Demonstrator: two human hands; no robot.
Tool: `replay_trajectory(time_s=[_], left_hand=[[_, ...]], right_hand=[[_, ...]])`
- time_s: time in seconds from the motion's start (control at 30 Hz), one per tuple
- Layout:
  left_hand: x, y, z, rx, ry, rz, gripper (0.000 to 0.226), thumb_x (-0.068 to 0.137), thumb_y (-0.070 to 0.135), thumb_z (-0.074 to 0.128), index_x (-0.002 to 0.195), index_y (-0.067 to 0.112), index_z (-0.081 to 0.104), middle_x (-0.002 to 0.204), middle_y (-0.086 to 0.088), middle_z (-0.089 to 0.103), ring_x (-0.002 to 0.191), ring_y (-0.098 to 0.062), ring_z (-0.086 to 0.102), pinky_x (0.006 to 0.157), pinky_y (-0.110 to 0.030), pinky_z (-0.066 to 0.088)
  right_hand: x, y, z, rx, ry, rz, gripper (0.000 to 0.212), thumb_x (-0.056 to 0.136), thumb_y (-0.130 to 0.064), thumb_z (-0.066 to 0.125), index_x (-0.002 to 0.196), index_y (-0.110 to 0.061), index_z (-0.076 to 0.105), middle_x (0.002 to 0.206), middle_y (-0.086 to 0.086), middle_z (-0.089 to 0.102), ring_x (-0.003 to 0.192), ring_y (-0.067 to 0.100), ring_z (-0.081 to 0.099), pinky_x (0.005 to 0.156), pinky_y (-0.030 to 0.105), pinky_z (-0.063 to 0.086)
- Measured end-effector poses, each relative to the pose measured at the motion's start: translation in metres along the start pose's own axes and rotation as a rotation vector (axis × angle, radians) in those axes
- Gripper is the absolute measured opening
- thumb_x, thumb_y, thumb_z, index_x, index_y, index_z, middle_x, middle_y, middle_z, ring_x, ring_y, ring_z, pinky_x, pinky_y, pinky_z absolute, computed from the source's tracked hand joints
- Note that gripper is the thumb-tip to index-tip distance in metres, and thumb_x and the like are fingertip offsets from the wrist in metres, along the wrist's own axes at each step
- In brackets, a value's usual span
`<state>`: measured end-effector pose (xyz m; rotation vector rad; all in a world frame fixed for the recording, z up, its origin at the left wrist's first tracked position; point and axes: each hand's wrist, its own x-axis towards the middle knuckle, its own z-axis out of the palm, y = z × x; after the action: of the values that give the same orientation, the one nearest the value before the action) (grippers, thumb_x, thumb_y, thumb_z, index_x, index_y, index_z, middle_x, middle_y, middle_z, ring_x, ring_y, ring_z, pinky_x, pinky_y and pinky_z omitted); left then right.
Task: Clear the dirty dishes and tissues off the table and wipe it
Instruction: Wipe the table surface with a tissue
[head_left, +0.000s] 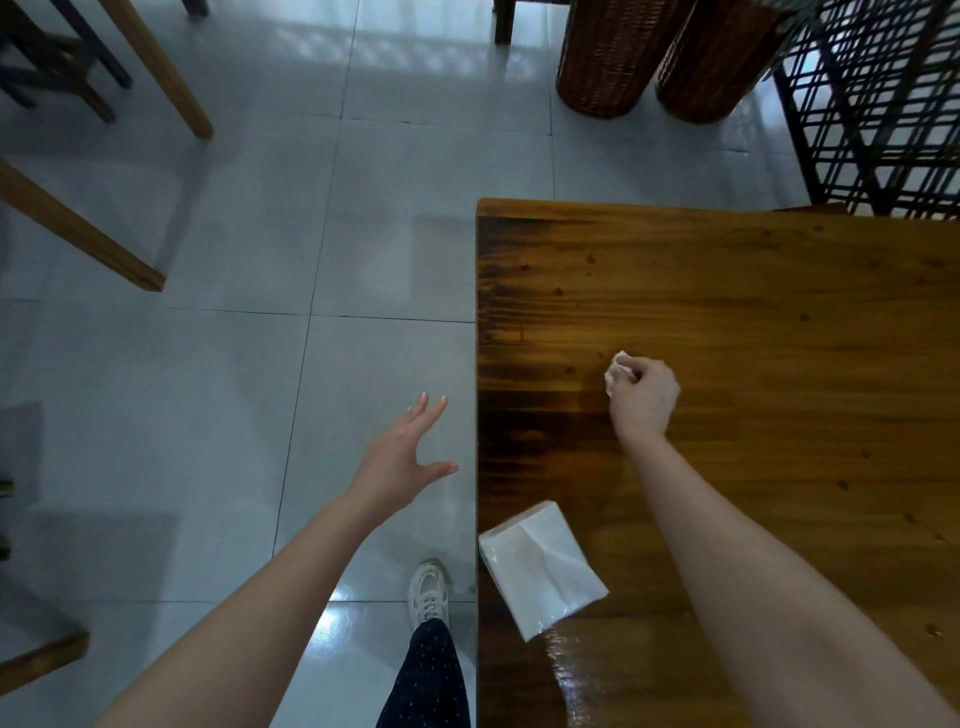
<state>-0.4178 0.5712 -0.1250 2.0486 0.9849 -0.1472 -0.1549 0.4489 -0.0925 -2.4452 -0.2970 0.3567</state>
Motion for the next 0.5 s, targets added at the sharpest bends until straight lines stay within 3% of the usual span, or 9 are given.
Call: replay_trajectory(time_s=[0.1,0.2,0.27,0.37,0.5], left_hand=[[0.011,0.012,0.001,-0.003,-0.001,-0.005,0.088,0.081,0.038,0.074,0.149,0.045,0.019,0.159,0.012,0.019,0.145,-0.015,0.023,0.113,-0.035,0.026],[0.019,0.021,0.003,-0.09,-0.004,-0.013,0.087,0.081,0.036,0.075,0.148,0.046,0.021,0.158,0.013,0.021,0.144,-0.014,0.024,0.111,-0.031,0.025],[0.023,0.025,0.003,-0.113,-0.012,-0.012,0.087,0.081,0.036,0.075,0.148,0.046,0.021,0.158,0.013,0.021,0.144,-0.014,0.024,0.111,-0.03,0.025],[0.029,0.029,0.004,-0.112,-0.028,-0.005,0.086,0.081,0.037,0.074,0.148,0.046,0.02,0.158,0.013,0.02,0.144,-0.013,0.024,0.111,-0.03,0.025],[0.035,0.031,0.006,-0.115,-0.044,0.003,0.087,0.081,0.035,0.074,0.149,0.043,0.02,0.159,0.012,0.02,0.145,-0.014,0.022,0.112,-0.031,0.024]], right_hand=[[-0.026,-0.019,0.021,0.045,-0.187,-0.157,0.026,0.094,-0.008,0.053,0.117,-0.008,0.065,0.113,0.007,0.059,0.106,0.019,0.056,0.093,0.029,0.048],[-0.047,-0.025,0.035,0.047,-0.294,-0.325,0.024,0.094,-0.005,0.054,0.114,-0.007,0.066,0.104,0.002,0.058,0.096,0.013,0.057,0.08,0.014,0.046],[-0.039,-0.023,0.031,0.027,-0.298,-0.37,0.022,0.092,-0.005,0.056,0.112,-0.007,0.067,0.099,-0.001,0.057,0.09,0.009,0.056,0.075,0.011,0.044],[-0.005,-0.012,0.011,-0.007,-0.176,-0.271,0.019,0.091,-0.007,0.058,0.107,-0.007,0.069,0.098,0.002,0.058,0.087,0.013,0.057,0.076,0.017,0.044],[0.029,0.001,-0.007,-0.069,0.002,-0.094,0.022,0.092,-0.009,0.057,0.112,-0.005,0.067,0.109,0.009,0.063,0.099,0.018,0.059,0.084,0.025,0.049]])
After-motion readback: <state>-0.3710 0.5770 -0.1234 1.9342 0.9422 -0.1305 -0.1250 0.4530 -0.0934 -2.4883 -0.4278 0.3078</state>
